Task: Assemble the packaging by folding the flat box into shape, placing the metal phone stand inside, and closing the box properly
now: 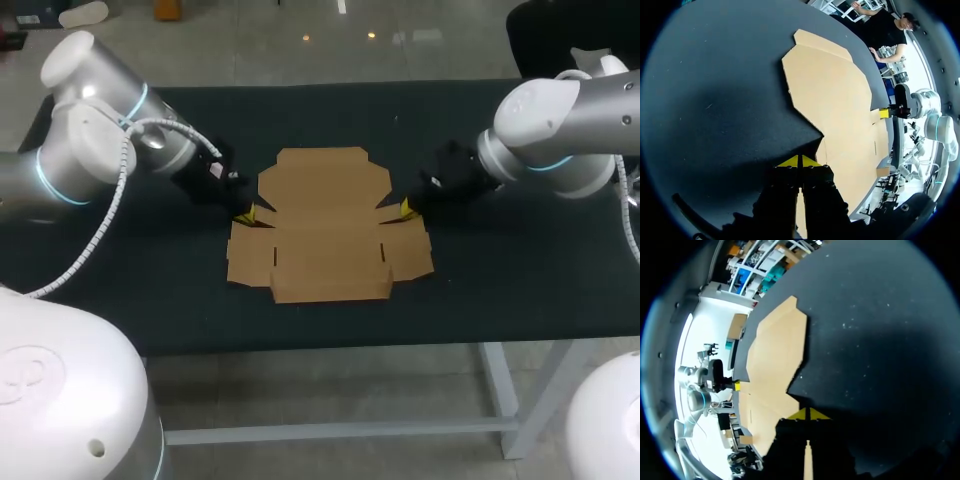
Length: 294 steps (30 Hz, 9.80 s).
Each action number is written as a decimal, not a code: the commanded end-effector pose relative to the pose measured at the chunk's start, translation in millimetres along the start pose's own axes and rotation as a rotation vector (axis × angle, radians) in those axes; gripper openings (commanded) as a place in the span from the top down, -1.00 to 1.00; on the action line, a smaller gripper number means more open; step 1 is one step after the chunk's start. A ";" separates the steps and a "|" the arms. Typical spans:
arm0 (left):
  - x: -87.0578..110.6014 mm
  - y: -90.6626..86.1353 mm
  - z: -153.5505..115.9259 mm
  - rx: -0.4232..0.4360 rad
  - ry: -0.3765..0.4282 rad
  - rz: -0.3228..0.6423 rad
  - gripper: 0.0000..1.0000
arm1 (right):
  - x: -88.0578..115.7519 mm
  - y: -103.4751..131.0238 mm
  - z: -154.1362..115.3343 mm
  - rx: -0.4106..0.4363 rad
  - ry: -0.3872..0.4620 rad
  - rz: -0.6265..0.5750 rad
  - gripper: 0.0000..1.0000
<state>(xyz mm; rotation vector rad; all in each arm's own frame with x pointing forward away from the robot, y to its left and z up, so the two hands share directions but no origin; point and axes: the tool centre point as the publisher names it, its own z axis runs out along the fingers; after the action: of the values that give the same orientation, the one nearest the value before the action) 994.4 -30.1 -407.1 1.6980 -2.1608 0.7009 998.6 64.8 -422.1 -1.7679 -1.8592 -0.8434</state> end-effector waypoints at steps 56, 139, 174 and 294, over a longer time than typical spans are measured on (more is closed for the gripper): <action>32.2 0.8 -3.3 0.060 -0.119 0.042 1.00 | 35.1 -1.7 8.1 -0.017 -0.082 -0.088 1.00; 55.7 -9.8 32.5 0.025 -0.215 0.135 1.00 | 44.2 7.4 45.4 0.013 -0.280 -0.128 1.00; 56.5 0.7 -20.1 -0.015 -0.193 0.097 1.00 | 56.4 -2.5 -3.1 0.039 -0.282 -0.115 1.00; 112.7 164.2 -140.1 -0.325 -0.110 0.552 1.00 | 49.3 -162.5 -158.1 0.408 -0.185 -0.691 1.00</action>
<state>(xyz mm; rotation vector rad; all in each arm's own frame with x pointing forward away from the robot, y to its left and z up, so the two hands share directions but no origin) 803.7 -17.4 -263.0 0.9903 -2.6659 0.3431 815.4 -9.2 -295.5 -0.9836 -2.5983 -0.4657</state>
